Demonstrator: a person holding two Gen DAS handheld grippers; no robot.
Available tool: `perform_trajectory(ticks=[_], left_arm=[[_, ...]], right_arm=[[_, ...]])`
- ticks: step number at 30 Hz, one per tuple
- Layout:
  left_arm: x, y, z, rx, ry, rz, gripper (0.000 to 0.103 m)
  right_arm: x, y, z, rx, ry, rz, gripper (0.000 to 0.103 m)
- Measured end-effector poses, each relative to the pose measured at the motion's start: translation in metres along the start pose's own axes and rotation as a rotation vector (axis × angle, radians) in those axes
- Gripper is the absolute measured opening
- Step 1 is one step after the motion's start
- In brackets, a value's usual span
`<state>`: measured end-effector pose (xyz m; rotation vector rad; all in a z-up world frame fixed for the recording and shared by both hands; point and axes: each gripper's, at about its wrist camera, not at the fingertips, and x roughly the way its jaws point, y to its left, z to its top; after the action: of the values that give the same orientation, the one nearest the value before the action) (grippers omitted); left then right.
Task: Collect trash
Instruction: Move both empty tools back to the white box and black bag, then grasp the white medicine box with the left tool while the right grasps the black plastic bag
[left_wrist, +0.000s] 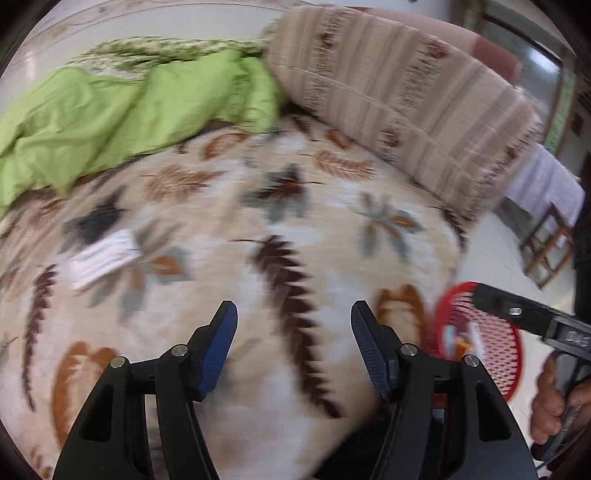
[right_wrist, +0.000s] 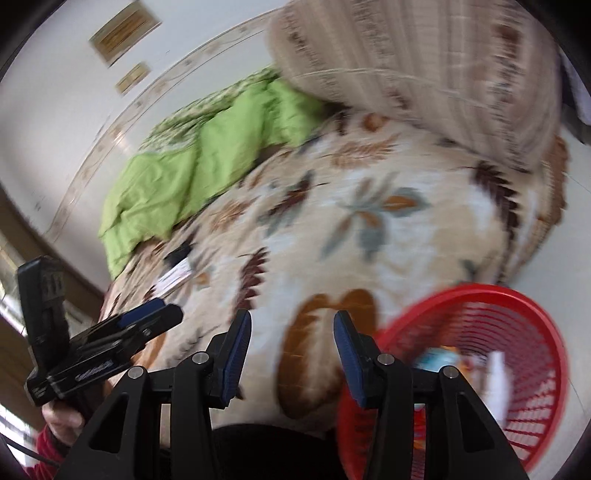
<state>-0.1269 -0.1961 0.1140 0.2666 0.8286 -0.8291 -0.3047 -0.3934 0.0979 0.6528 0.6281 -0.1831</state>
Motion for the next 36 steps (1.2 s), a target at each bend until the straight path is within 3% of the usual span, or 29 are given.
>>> perform_trajectory(ticks=[7, 9, 14, 18, 22, 27, 31, 36], left_arm=[[0.013, 0.132, 0.016, -0.088, -0.009, 0.214, 0.067], [0.023, 0.165, 0.023, -0.126, -0.004, 0.237, 0.067], [0.064, 0.229, 0.053, -0.213, 0.018, 0.222, 0.068], [0.107, 0.259, 0.066, -0.233, 0.106, 0.174, 0.069], [0.117, 0.255, 0.052, -0.192, 0.196, 0.044, 0.069], [0.104, 0.212, 0.025, -0.005, 0.226, 0.005, 0.070], [0.111, 0.182, 0.021, 0.073, 0.213, 0.106, 0.072], [0.125, 0.184, 0.023, -0.021, 0.195, 0.229, 0.061]], right_arm=[[0.066, 0.070, 0.020, -0.117, 0.074, 0.070, 0.053], [0.087, 0.086, 0.026, -0.136, 0.099, 0.088, 0.053], [0.128, 0.106, 0.038, -0.147, 0.145, 0.096, 0.053], [0.149, 0.111, 0.040, -0.153, 0.172, 0.082, 0.053], [0.159, 0.107, 0.042, -0.146, 0.188, 0.070, 0.053], [0.165, 0.104, 0.042, -0.150, 0.200, 0.055, 0.053], [0.169, 0.108, 0.040, -0.160, 0.206, 0.060, 0.053], [0.170, 0.116, 0.045, -0.164, 0.200, 0.067, 0.053]])
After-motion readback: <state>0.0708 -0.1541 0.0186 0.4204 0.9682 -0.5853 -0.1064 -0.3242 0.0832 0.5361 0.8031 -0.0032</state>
